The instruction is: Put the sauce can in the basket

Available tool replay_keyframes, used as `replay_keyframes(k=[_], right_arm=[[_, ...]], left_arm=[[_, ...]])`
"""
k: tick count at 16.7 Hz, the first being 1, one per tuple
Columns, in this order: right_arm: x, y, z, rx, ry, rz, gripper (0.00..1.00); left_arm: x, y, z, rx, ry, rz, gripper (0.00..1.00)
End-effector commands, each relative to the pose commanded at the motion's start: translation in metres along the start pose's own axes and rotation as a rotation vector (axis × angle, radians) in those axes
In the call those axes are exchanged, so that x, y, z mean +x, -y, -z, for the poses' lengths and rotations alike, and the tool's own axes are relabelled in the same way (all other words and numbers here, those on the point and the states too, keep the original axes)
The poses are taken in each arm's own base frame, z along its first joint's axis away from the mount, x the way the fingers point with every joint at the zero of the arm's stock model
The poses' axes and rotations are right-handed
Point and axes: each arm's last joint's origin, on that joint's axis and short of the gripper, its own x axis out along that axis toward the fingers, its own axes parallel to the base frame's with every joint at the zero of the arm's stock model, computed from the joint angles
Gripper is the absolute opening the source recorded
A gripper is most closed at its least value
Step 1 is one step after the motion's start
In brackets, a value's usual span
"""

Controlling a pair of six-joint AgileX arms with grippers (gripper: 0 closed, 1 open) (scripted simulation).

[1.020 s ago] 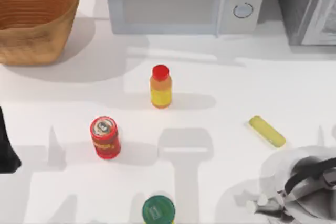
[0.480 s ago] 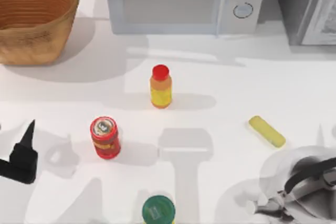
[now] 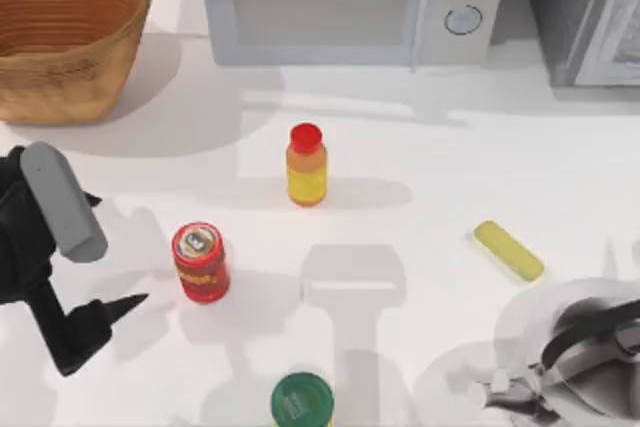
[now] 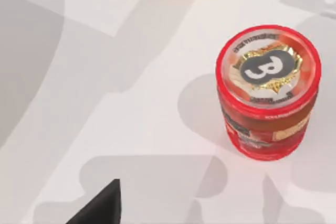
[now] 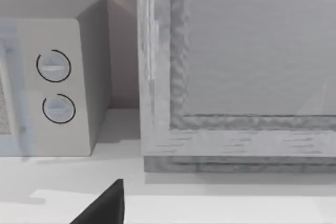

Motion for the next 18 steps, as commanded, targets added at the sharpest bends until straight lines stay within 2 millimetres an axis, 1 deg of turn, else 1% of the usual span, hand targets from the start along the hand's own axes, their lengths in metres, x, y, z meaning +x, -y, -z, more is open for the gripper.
replay_keyframes(k=[2, 4, 7, 11, 14, 16, 18], right_arm=[[0.0, 0.0, 0.0, 0.0, 0.0, 0.0, 1.0], [0.0, 0.0, 0.0, 0.0, 0.0, 0.0, 1.0], [0.0, 0.0, 0.0, 0.0, 0.0, 0.0, 1.0], [0.0, 0.0, 0.0, 0.0, 0.0, 0.0, 1.0], [0.0, 0.0, 0.0, 0.0, 0.0, 0.0, 1.0], [0.0, 0.0, 0.0, 0.0, 0.0, 0.0, 1.0], [0.0, 0.0, 0.0, 0.0, 0.0, 0.0, 1.0]], left_arm=[[0.018, -0.016, 0.004, 0.06, 0.034, 0.164, 1.0], [0.036, -0.03, 0.013, 0.096, 0.104, 0.297, 1.0], [0.06, -0.048, 0.033, 0.111, 0.247, 0.427, 1.0], [0.087, -0.06, 0.069, 0.067, 0.429, 0.488, 1.0], [0.099, -0.063, 0.094, 0.022, 0.528, 0.479, 1.0], [0.103, -0.062, 0.105, 0.001, 0.565, 0.467, 1.0], [0.105, -0.062, 0.109, -0.008, 0.58, 0.461, 1.0]])
